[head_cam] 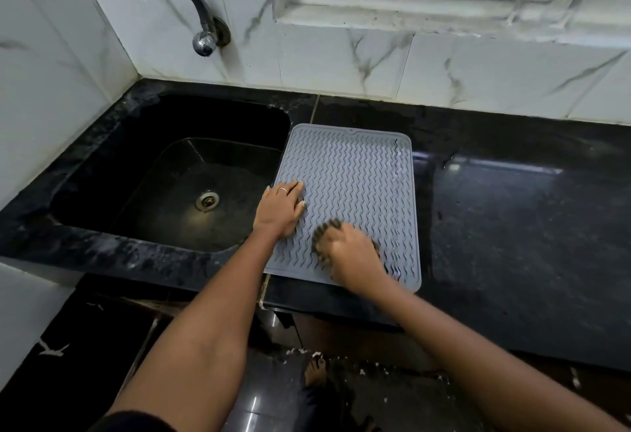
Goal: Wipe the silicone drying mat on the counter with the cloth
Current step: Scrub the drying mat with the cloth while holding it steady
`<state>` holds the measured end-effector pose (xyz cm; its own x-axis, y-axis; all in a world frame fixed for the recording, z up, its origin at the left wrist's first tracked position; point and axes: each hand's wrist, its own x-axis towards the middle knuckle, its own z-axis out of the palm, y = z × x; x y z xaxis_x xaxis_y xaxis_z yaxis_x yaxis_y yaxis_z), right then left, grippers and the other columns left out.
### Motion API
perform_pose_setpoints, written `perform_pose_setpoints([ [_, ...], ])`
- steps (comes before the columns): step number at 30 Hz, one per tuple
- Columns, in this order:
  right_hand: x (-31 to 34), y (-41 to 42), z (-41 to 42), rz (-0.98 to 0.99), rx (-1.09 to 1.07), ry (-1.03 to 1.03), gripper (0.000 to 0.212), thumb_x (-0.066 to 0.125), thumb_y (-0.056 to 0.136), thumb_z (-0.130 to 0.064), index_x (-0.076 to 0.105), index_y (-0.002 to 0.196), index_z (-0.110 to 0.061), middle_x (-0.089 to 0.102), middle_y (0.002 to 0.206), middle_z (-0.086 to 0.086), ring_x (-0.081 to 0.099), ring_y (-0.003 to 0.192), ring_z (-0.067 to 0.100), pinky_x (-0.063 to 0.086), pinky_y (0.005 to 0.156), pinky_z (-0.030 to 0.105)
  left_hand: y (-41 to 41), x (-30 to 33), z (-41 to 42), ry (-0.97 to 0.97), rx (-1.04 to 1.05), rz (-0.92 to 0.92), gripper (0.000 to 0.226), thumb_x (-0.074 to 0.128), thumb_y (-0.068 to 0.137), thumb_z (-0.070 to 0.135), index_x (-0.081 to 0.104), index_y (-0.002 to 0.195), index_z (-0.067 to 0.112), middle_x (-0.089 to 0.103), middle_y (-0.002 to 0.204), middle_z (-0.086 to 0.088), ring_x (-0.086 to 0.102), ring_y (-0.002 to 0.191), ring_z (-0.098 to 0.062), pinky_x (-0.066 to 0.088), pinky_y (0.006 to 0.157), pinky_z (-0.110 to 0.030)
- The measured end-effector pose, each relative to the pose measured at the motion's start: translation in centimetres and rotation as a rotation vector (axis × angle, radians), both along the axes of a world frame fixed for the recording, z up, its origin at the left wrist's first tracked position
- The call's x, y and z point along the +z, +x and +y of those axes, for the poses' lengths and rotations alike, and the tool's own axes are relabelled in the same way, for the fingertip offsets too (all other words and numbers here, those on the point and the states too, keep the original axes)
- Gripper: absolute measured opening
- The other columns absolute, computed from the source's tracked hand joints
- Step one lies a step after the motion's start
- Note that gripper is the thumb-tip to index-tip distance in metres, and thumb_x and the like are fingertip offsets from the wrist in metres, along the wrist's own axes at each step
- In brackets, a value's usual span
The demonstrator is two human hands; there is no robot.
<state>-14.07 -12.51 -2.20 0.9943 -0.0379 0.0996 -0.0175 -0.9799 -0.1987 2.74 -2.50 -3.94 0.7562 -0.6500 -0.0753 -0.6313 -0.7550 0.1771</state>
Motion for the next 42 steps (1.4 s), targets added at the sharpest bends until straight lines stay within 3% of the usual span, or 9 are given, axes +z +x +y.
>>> perform_pose_setpoints([
  [5,2.9,-1.0,0.8,0.322,-0.003,0.141,0.022,0.055,0.082,-0.010,0.064,0.103,-0.009,0.065,0.103,0.007,0.059,0.096,0.024,0.053,0.081,0.038,1.8,1.3,-1.4,-0.086,0.053,-0.131,0.033,0.038,0.100,0.034,0.055,0.120,0.015,0.058,0.124,-0.007,0.052,0.112,-0.026,0.041,0.095,-0.038],
  [7,5.1,1.8,-1.2,0.469,-0.083,0.503,0.026,0.047,0.082,0.002,0.066,0.098,-0.005,0.069,0.096,0.011,0.067,0.089,0.029,0.058,0.077,0.041,3.9,2.1,-2.4,-0.049,0.054,-0.116,0.035,0.035,0.101,0.034,0.060,0.114,0.014,0.062,0.118,-0.008,0.056,0.107,-0.026,0.041,0.092,-0.040],
  [10,7.1,6.9,-4.4,0.342,-0.228,0.803,0.033,0.040,0.085,0.011,0.069,0.092,-0.003,0.071,0.094,0.012,0.069,0.086,0.026,0.059,0.078,0.041,7.4,3.1,-3.5,-0.028,0.047,0.025,0.041,0.031,0.102,0.033,0.067,0.102,0.014,0.068,0.109,-0.007,0.062,0.101,-0.027,0.040,0.092,-0.039],
  [15,7.2,15.5,-6.9,0.007,-0.378,0.634,0.021,0.051,0.092,-0.021,0.063,0.109,-0.018,0.061,0.116,0.009,0.061,0.097,0.022,0.053,0.089,0.044,11.8,3.2,-5.1,-0.179,0.083,0.185,0.033,0.039,0.100,0.031,0.067,0.102,0.015,0.066,0.108,-0.009,0.063,0.096,-0.027,0.051,0.081,-0.039],
  [18,4.4,17.9,-6.8,0.257,-0.354,0.442,0.048,0.034,0.096,-0.051,0.044,0.138,-0.030,0.028,0.154,0.004,0.026,0.138,0.031,0.022,0.111,0.055,14.0,2.8,-6.0,-0.221,0.048,0.218,0.025,0.043,0.098,0.027,0.062,0.113,0.019,0.059,0.119,-0.009,0.060,0.105,-0.028,0.051,0.085,-0.041],
  [20,2.0,17.9,-6.2,0.339,-0.351,0.341,0.054,0.023,0.096,-0.059,0.038,0.142,-0.034,0.009,0.160,-0.001,0.008,0.143,0.034,0.010,0.112,0.058,15.1,2.6,-6.6,-0.244,0.033,0.251,0.025,0.045,0.097,0.025,0.059,0.117,0.021,0.056,0.123,-0.008,0.058,0.108,-0.028,0.050,0.087,-0.041],
  [28,-0.1,20.2,-7.1,0.183,-0.463,0.283,0.032,0.053,0.091,-0.015,0.061,0.121,-0.024,0.045,0.134,0.011,0.037,0.122,0.033,0.036,0.100,0.045,17.9,2.1,-8.6,-0.251,0.036,0.327,0.018,0.050,0.094,0.025,0.060,0.108,0.023,0.063,0.114,-0.005,0.060,0.105,-0.026,0.049,0.086,-0.038],
  [32,0.0,22.1,-7.7,0.000,-0.647,0.645,0.026,0.054,0.085,-0.034,0.056,0.107,-0.020,0.043,0.118,0.013,0.043,0.109,0.032,0.044,0.092,0.050,18.8,2.2,-9.4,-0.187,0.001,0.335,0.019,0.049,0.095,0.030,0.060,0.108,0.021,0.064,0.114,-0.005,0.061,0.104,-0.026,0.051,0.087,-0.039],
  [42,-0.2,29.9,-12.1,-0.105,-0.561,0.224,0.018,0.062,0.089,-0.017,0.068,0.105,-0.013,0.055,0.109,0.011,0.045,0.099,0.032,0.044,0.086,0.042,19.7,2.2,-10.6,-0.069,0.014,0.317,0.024,0.043,0.097,0.032,0.057,0.113,0.021,0.063,0.119,-0.009,0.060,0.107,-0.030,0.043,0.078,-0.034],
])
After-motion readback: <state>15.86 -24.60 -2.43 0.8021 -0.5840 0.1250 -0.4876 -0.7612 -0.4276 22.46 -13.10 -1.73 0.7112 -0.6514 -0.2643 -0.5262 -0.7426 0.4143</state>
